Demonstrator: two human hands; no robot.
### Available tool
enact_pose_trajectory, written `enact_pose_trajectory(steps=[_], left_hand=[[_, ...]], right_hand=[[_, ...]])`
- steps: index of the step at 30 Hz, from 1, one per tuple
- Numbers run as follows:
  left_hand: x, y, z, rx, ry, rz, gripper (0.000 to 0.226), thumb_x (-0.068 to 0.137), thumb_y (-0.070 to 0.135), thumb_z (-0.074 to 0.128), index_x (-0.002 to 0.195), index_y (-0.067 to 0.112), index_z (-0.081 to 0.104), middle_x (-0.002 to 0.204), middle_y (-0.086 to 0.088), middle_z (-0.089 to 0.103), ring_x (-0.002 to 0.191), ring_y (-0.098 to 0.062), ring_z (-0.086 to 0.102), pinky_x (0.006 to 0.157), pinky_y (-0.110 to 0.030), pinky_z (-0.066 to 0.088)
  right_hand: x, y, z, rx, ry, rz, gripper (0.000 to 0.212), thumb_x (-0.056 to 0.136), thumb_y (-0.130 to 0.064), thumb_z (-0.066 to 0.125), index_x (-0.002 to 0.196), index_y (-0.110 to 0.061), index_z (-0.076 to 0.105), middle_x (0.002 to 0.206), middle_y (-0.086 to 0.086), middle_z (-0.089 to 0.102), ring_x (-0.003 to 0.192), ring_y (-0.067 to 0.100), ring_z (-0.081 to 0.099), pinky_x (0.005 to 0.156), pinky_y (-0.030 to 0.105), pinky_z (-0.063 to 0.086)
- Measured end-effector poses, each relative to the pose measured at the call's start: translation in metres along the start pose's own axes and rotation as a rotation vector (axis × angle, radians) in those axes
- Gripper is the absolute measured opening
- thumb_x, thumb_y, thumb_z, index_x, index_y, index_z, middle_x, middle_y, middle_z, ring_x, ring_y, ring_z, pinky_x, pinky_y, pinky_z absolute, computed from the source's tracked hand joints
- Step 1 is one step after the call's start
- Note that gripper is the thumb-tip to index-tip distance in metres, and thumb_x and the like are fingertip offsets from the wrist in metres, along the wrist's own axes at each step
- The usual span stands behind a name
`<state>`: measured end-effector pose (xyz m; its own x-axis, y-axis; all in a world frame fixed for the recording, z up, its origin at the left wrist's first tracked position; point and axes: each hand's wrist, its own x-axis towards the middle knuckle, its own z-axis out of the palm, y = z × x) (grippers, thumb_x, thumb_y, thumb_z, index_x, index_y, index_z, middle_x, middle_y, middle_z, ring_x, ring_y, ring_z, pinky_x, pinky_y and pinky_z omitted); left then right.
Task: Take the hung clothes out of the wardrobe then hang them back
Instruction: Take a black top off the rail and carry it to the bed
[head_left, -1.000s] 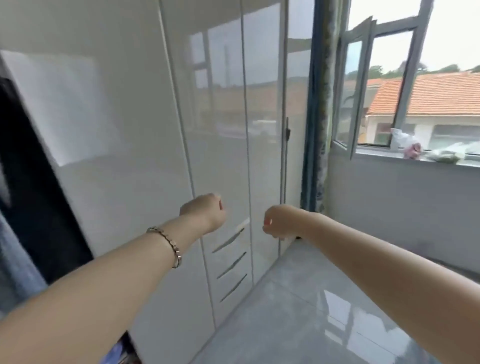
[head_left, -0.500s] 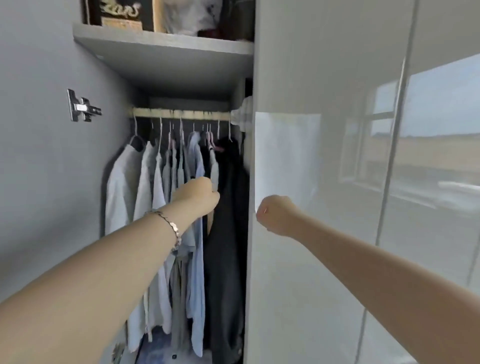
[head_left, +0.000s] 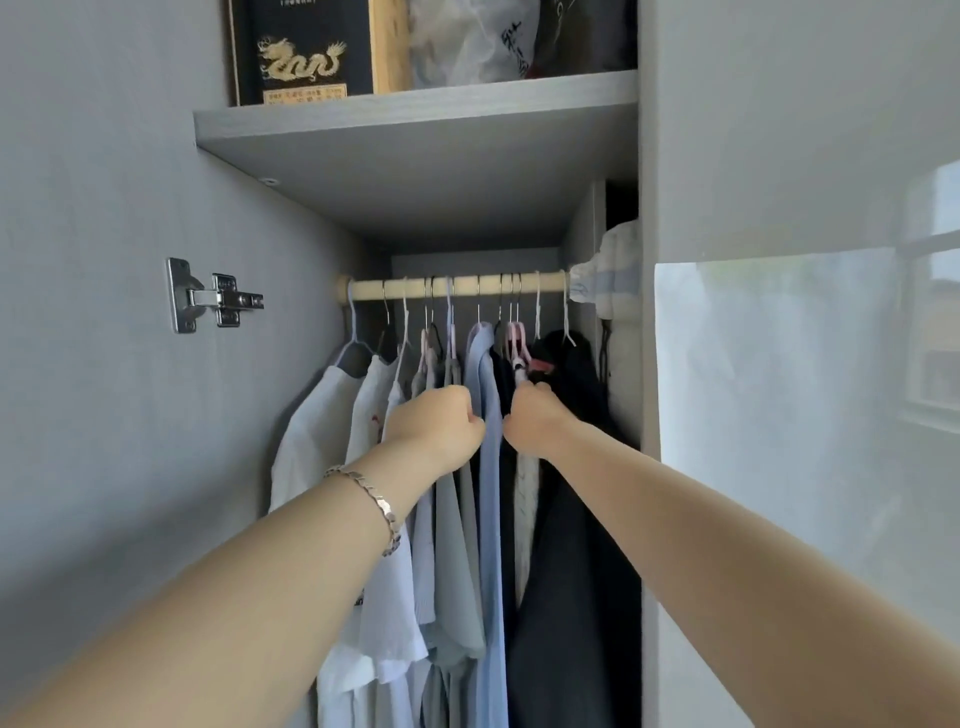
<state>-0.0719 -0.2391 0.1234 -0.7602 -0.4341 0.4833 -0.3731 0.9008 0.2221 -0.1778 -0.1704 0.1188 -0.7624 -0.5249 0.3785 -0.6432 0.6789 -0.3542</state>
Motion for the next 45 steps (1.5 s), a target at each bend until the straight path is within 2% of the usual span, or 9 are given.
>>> enact_pose_trajectory(steps=[6, 12, 17, 20, 22, 25, 30, 35, 45], left_hand=[[0.053, -0.032, 0.0, 0.036, 0.009, 0.039, 0.02, 0.094, 0.022, 0.038, 0.099, 0.014, 0.055, 0.093, -0.005, 0.061, 0.082, -0.023, 0.056, 0.067, -0.03, 0.042], [0.087, -0.045, -0.002, 0.059, 0.086, 0.078, 0.021, 0.095, 0.022, 0.039, 0.102, 0.013, 0.057, 0.096, -0.006, 0.063, 0.088, -0.025, 0.057, 0.088, -0.036, 0.041], [0.099, -0.051, 0.002, 0.028, 0.168, 0.117, 0.027, 0.096, 0.025, 0.039, 0.115, 0.012, 0.054, 0.098, -0.008, 0.063, 0.087, -0.026, 0.057, 0.072, -0.032, 0.042], [0.098, -0.052, -0.004, -0.022, 0.201, 0.097, 0.028, 0.097, 0.025, 0.038, 0.115, 0.012, 0.054, 0.1, -0.01, 0.062, 0.085, -0.027, 0.057, 0.071, -0.033, 0.045], [0.092, -0.05, -0.01, -0.052, 0.193, 0.093, 0.027, 0.097, 0.027, 0.037, 0.112, 0.013, 0.055, 0.098, -0.01, 0.062, 0.087, -0.028, 0.059, 0.07, -0.032, 0.046], [0.074, -0.043, -0.02, -0.062, 0.184, 0.108, 0.024, 0.097, 0.027, 0.038, 0.105, 0.015, 0.057, 0.095, -0.009, 0.062, 0.083, -0.027, 0.058, 0.069, -0.032, 0.046], [0.022, -0.021, -0.029, -0.074, 0.172, 0.072, 0.019, 0.092, 0.021, 0.04, 0.089, 0.013, 0.057, 0.087, -0.008, 0.063, 0.079, -0.027, 0.056, 0.088, -0.043, 0.045], [-0.051, 0.003, -0.006, -0.152, 0.095, 0.025, 0.013, 0.087, 0.017, 0.041, 0.08, 0.016, 0.052, 0.081, -0.005, 0.061, 0.071, -0.025, 0.053, 0.06, -0.029, 0.036], [-0.184, 0.086, 0.054, -0.201, -0.167, 0.179, 0.016, 0.089, 0.021, 0.04, 0.082, 0.02, 0.054, 0.076, 0.002, 0.06, 0.069, -0.02, 0.053, 0.055, -0.027, 0.033]], right_hand=[[0.056, -0.022, 0.02, -0.172, 0.118, 0.153, 0.044, 0.095, -0.005, 0.041, 0.139, -0.001, 0.035, 0.138, 0.019, 0.039, 0.121, 0.028, 0.048, 0.088, 0.032, 0.047], [0.081, -0.037, 0.018, -0.613, 0.162, 0.021, 0.032, 0.094, 0.002, 0.043, 0.126, 0.001, 0.051, 0.129, 0.014, 0.049, 0.115, 0.026, 0.052, 0.057, 0.021, 0.04], [0.081, -0.052, -0.021, -0.28, 0.153, 0.04, 0.032, 0.094, 0.0, 0.045, 0.125, 0.004, 0.05, 0.129, 0.016, 0.053, 0.118, 0.03, 0.053, 0.082, 0.03, 0.045], [0.066, -0.06, -0.045, -0.219, 0.122, 0.036, 0.032, 0.098, -0.003, 0.035, 0.125, 0.0, 0.051, 0.128, 0.013, 0.054, 0.114, 0.027, 0.055, 0.064, 0.025, 0.042], [0.041, -0.059, -0.053, -0.286, 0.106, -0.007, 0.034, 0.097, 0.0, 0.03, 0.126, -0.002, 0.049, 0.116, 0.01, 0.057, 0.089, 0.023, 0.057, 0.051, 0.022, 0.03], [0.01, -0.048, -0.057, -0.175, 0.132, -0.001, 0.02, 0.095, 0.002, 0.033, 0.08, 0.0, 0.046, 0.071, 0.004, 0.039, 0.056, 0.015, 0.032, 0.051, 0.02, 0.026], [-0.084, -0.02, -0.076, 0.121, 0.1, -0.008, 0.034, 0.095, -0.011, 0.037, 0.062, -0.012, 0.031, 0.066, 0.002, 0.036, 0.055, 0.011, 0.033, 0.048, 0.019, 0.029], [-0.175, 0.032, -0.083, 0.088, 0.049, 0.09, 0.03, 0.093, -0.011, 0.036, 0.065, -0.014, 0.027, 0.073, 0.001, 0.037, 0.067, 0.021, 0.04, 0.051, 0.025, 0.03], [-0.343, 0.119, -0.093, 0.089, 0.031, 0.325, 0.02, 0.084, -0.007, 0.038, 0.068, -0.018, 0.033, 0.072, 0.0, 0.044, 0.069, 0.022, 0.044, 0.055, 0.029, 0.033]])
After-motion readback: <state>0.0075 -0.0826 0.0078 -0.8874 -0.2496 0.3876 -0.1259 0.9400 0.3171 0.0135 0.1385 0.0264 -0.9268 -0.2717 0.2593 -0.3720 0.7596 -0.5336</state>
